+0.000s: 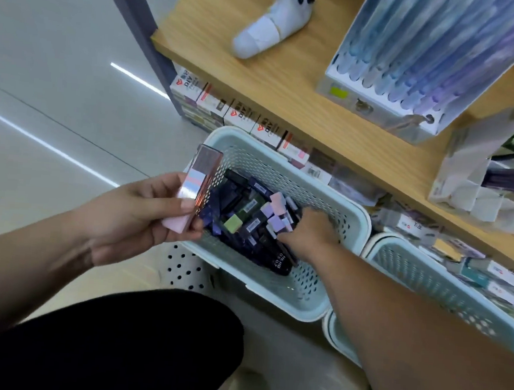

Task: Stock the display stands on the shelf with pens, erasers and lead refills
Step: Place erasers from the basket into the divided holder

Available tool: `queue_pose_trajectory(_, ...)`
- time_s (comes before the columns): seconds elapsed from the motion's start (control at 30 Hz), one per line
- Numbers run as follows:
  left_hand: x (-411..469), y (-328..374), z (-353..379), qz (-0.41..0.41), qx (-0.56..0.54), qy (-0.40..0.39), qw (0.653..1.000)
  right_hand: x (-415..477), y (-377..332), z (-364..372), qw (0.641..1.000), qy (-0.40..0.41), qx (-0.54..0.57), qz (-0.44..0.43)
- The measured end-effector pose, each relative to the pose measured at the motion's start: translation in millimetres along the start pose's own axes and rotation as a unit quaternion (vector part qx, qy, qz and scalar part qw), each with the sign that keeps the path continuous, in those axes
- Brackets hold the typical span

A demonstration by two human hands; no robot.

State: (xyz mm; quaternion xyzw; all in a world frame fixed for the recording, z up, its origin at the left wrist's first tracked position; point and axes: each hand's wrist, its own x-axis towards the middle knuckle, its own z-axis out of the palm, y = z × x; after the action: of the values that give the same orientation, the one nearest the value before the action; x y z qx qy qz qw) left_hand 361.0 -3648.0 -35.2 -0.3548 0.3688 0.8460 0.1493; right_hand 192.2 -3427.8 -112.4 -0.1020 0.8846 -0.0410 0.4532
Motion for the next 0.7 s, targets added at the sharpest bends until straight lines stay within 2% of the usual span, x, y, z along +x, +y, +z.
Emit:
queue_pose_trajectory(0.13, -3.9, -0.3, -15.2, 0.019, -0.010, -0.010, 1.000, 11.8, -2.8, 27.9, 1.000, 0.009, -0.002, 0.016)
queue_pose_trajectory(0.3, -3.1, -6.4, -24.1, 0.021, -0.037, -0.002, 0.999, 28.8, -2.0, 37.5, 0.998, 0.059, 0.018, 0.028)
queue_pose_trajectory(0.57, -1.7, -10.6, -28.1, 0.025, -0.064, 0.049, 0.996, 38.2, 0.1, 37.3, 0.999, 0.008, 0.035, 0.023)
queue_pose_trajectory(0.7, -0.3, -12.7, -28.8, 0.026, -0.070, 0.044, 0.996, 32.8, 2.6, 46.0, 0.995, 0.039, 0.086, 0.011)
